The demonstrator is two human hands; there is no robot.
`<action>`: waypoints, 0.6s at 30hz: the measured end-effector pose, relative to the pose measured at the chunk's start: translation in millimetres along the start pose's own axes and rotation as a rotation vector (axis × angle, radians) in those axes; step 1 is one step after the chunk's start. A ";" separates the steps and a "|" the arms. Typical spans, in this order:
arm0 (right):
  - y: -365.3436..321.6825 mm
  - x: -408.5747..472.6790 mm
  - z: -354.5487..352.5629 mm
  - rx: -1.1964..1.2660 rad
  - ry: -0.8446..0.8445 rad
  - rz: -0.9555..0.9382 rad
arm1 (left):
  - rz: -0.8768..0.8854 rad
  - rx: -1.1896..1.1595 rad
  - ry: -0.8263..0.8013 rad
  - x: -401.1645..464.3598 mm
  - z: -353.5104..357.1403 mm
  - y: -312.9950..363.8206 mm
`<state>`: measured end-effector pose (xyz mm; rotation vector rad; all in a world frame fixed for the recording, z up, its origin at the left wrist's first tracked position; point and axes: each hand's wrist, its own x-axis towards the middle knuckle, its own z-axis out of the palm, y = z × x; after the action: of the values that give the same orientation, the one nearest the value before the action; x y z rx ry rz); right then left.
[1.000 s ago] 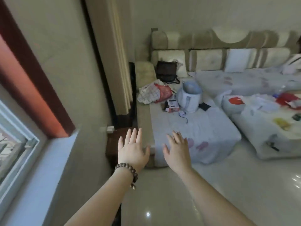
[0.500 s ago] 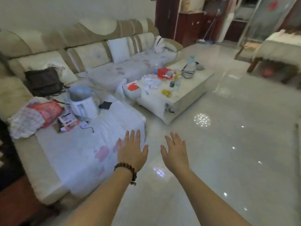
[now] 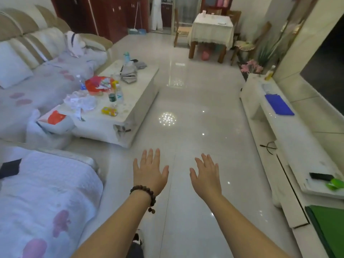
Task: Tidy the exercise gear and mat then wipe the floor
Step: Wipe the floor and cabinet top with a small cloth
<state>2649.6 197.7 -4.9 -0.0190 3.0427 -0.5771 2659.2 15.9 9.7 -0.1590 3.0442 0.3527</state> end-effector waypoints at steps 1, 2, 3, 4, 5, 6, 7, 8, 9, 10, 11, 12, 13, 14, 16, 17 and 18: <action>0.0 13.7 1.5 -0.005 0.008 0.026 | 0.025 0.005 -0.002 18.2 0.4 1.8; -1.3 28.5 3.1 -0.010 0.019 0.052 | 0.051 0.015 -0.005 37.5 0.6 2.4; -3.5 44.0 4.5 -0.014 0.032 0.077 | 0.078 0.029 -0.009 57.2 -0.2 2.3; -6.6 59.8 5.4 -0.018 0.045 0.102 | 0.106 0.043 -0.014 77.1 -2.0 1.7; -10.3 75.8 5.7 -0.020 0.056 0.129 | 0.135 0.056 -0.020 97.6 -4.5 1.0; -13.9 91.4 6.0 -0.021 0.065 0.158 | 0.164 0.070 -0.025 117.7 -7.7 0.4; -17.5 106.7 5.8 -0.022 0.072 0.188 | 0.192 0.082 -0.032 137.8 -10.9 0.3; -20.6 120.7 5.4 -0.021 0.079 0.217 | 0.221 0.094 -0.040 157.2 -13.7 1.0; -22.9 132.7 4.9 -0.017 0.087 0.246 | 0.253 0.104 -0.048 175.0 -16.2 2.7; -24.1 143.5 4.3 -0.007 0.097 0.274 | 0.285 0.114 -0.053 191.9 -18.0 5.9; -24.1 153.4 3.6 0.005 0.106 0.301 | 0.316 0.119 -0.054 208.0 -18.9 10.4; -22.8 162.1 2.9 0.012 0.112 0.327 | 0.344 0.121 -0.057 223.3 -18.9 15.6; -20.0 170.7 2.0 0.014 0.116 0.353 | 0.372 0.119 -0.062 237.9 -18.5 22.0; -15.8 178.5 1.0 0.014 0.118 0.380 | 0.395 0.114 -0.070 251.1 -17.3 28.8; -3.9 194.9 -1.8 0.019 0.129 0.434 | 0.440 0.098 -0.092 275.5 -13.5 44.0; 2.9 203.2 -3.7 0.022 0.140 0.459 | 0.463 0.092 -0.104 287.0 -11.2 52.3; 10.3 212.1 -5.9 0.026 0.151 0.482 | 0.485 0.090 -0.116 298.5 -8.4 61.2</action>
<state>2437.4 205.2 -12.0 0.7658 3.0035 -0.5936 2355.8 45.1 6.4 0.5912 2.9392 0.2375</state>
